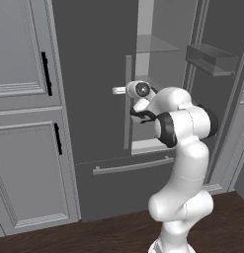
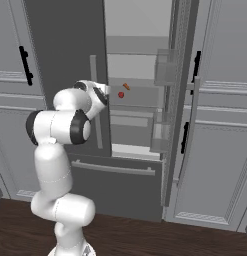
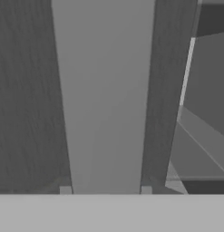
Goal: Take the strawberry from the fridge and place it on top of the pancake, located on the dining counter.
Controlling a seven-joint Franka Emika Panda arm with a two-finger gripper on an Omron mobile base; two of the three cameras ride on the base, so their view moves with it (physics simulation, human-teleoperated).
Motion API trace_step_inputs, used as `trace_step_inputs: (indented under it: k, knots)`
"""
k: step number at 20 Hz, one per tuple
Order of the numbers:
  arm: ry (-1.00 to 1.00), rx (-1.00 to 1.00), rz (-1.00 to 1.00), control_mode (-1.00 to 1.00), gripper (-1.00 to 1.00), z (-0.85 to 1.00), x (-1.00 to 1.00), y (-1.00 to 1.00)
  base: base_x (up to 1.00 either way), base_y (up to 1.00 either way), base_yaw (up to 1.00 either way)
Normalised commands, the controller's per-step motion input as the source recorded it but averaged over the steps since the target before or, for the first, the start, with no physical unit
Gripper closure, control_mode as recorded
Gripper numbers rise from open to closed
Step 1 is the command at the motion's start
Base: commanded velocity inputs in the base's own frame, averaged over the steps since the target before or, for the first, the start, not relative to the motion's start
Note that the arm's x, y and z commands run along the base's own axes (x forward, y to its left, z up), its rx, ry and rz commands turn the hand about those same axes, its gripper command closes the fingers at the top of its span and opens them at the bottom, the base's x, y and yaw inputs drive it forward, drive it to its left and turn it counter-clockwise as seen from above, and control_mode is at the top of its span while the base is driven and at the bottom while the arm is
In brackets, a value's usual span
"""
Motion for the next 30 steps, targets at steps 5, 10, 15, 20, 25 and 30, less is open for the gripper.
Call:
trace_step_inputs:
  k: [5, 10, 15, 20, 25, 30]
  knots:
    - [0.12, 0.01, -0.10, -1.00, 1.00, 0.00, -0.34, 0.08, 0.00, 0.00, 0.00]
    - [0.13, 0.00, -0.21, -1.00, 1.00, -0.02, -0.70, 0.12, 0.00, 0.00, 0.00]
    - [0.18, 0.00, -0.27, -1.00, 1.00, 0.00, -0.68, 0.20, 0.00, 0.00, 0.00]
    - [0.14, 0.00, -0.26, -1.00, 1.00, -0.06, -0.77, 0.19, 0.00, 0.00, 0.00]
    - [0.09, 0.00, -0.22, -1.00, 1.00, -0.22, -0.86, 0.19, 0.00, 0.00, 0.00]
    - [0.02, -0.02, -0.13, -1.00, 1.00, -0.39, -0.65, 0.17, 0.00, 0.00, 0.00]
